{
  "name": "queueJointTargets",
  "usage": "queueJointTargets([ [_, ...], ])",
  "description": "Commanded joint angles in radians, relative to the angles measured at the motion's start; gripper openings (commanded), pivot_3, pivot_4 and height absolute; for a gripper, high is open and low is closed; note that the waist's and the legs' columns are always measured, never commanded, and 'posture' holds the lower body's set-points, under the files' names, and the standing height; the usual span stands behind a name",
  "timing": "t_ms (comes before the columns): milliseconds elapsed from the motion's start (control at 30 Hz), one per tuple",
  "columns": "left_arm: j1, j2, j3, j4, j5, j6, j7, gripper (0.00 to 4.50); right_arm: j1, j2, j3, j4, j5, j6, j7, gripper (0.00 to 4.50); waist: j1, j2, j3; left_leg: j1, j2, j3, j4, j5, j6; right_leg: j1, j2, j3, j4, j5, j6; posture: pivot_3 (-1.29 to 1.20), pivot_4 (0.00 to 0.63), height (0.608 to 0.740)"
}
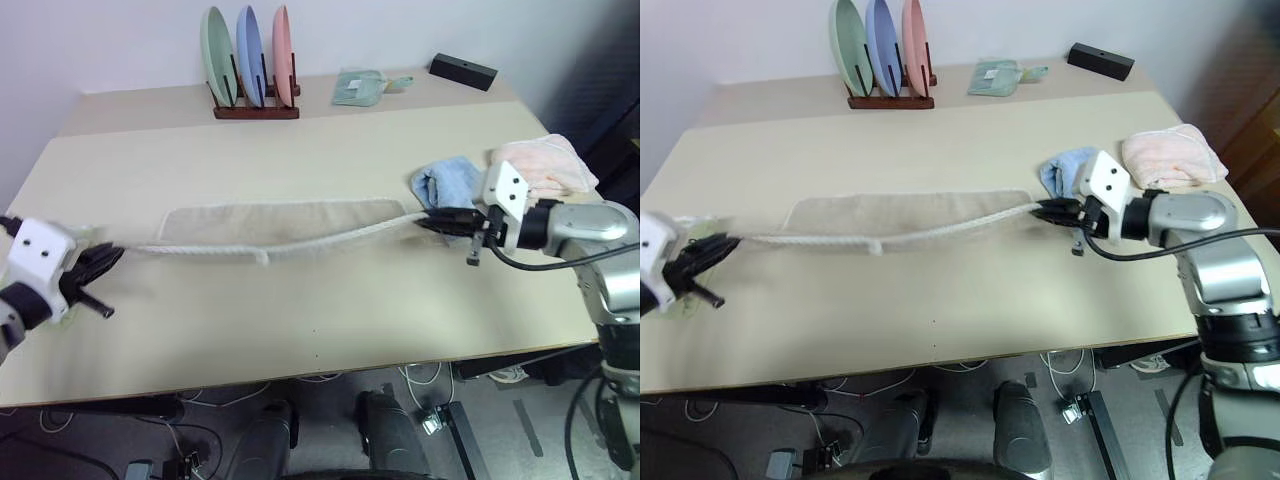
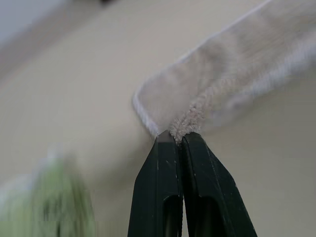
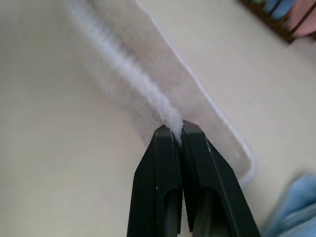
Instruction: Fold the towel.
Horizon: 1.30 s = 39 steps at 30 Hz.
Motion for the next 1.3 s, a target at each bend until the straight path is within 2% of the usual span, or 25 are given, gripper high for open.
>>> queueJointTargets([
  [33, 0.008, 0.011, 0.053, -0.026, -0.016, 0.005, -0.005, 0.00, -0.004, -0.022, -0.040, -0.023, 0.028, 0.010, 0.012, 0.09, 0.009, 0.000, 0.000, 0.000, 0.001, 0.000, 0.003, 0.000, 0.000, 0.001, 0.000, -0.001, 0.000, 0.000, -0.001, 0.00, 0.150, 0.740],
  [200, -0.084, 0.026, -0.052, 0.075, 0.035, -0.046, 0.021, 0.00, -0.101, 0.046, 0.042, 0.116, -0.072, -0.074, -0.046, 0.09, 0.024, -0.001, 0.000, -0.001, 0.002, 0.002, 0.006, -0.001, 0.001, 0.002, 0.001, -0.001, 0.000, 0.001, -0.003, 0.00, 0.150, 0.740],
  [367, -0.310, 0.029, -0.230, 0.301, 0.149, -0.151, 0.065, 0.00, -0.196, 0.119, 0.135, 0.313, -0.217, -0.184, -0.119, 0.09, 0.023, -0.001, 0.000, -0.001, 0.002, 0.003, 0.006, -0.001, 0.001, 0.001, 0.001, -0.001, -0.001, 0.003, 0.000, 0.00, 0.150, 0.740],
  [600, -0.589, -0.019, -0.420, 0.626, 0.247, -0.290, 0.066, 0.00, -0.257, 0.213, 0.188, 0.477, -0.307, -0.213, -0.194, 0.09, 0.018, -0.001, 0.000, -0.001, -0.001, 0.003, 0.005, -0.001, 0.001, 0.000, 0.001, -0.001, 0.000, 0.004, 0.001, 0.00, 0.150, 0.740],
  [800, -0.711, -0.041, -0.500, 0.836, 0.294, -0.373, 0.043, 0.00, -0.282, 0.251, 0.193, 0.539, -0.333, -0.225, -0.218, 0.09, 0.014, -0.001, 0.000, -0.002, -0.002, 0.003, 0.005, -0.001, 0.001, -0.001, 0.001, -0.001, 0.000, 0.005, 0.001, 0.00, 0.150, 0.740],
  [933, -0.763, -0.055, -0.509, 0.931, 0.297, -0.396, 0.047, 0.00, -0.300, 0.275, 0.183, 0.574, -0.345, -0.251, -0.246, 0.09, 0.015, -0.001, 0.000, -0.002, -0.002, 0.003, 0.005, -0.001, 0.000, -0.001, 0.001, -0.001, 0.000, 0.005, 0.001, 0.00, 0.150, 0.740],
  [1033, -0.780, -0.058, -0.505, 0.962, 0.299, -0.404, 0.054, 0.98, -0.312, 0.284, 0.175, 0.598, -0.349, -0.268, -0.263, 0.00, 0.015, -0.001, 0.000, -0.002, -0.002, 0.003, 0.006, -0.001, 0.000, -0.001, 0.001, -0.001, 0.001, 0.005, 0.001, 0.00, 0.150, 0.740],
  [1167, -0.782, -0.054, -0.505, 0.995, 0.316, -0.416, 0.080, 2.97, -0.315, 0.283, 0.173, 0.613, -0.359, -0.270, -0.280, 0.00, 0.015, -0.001, 0.000, -0.002, -0.002, 0.003, 0.006, -0.001, 0.001, -0.001, 0.001, -0.001, 0.000, 0.005, 0.002, 0.00, 0.150, 0.740],
  [1267, -0.779, -0.058, -0.494, 0.995, 0.314, -0.432, 0.108, 4.45, -0.314, 0.281, 0.164, 0.608, -0.358, -0.263, -0.297, 0.91, 0.015, -0.001, 0.000, -0.002, -0.002, 0.002, 0.006, -0.001, 0.000, -0.001, 0.001, -0.001, 0.001, 0.005, 0.002, 0.00, 0.150, 0.740],
  [1300, -0.780, -0.061, -0.483, 0.993, 0.305, -0.430, 0.120, 4.50, -0.309, 0.274, 0.160, 0.594, -0.357, -0.264, -0.299, 1.34, 0.015, -0.001, 0.000, -0.002, -0.002, 0.002, 0.006, -0.001, 0.001, -0.001, 0.001, -0.001, 0.001, 0.005, 0.002, 0.00, 0.150, 0.740],
])
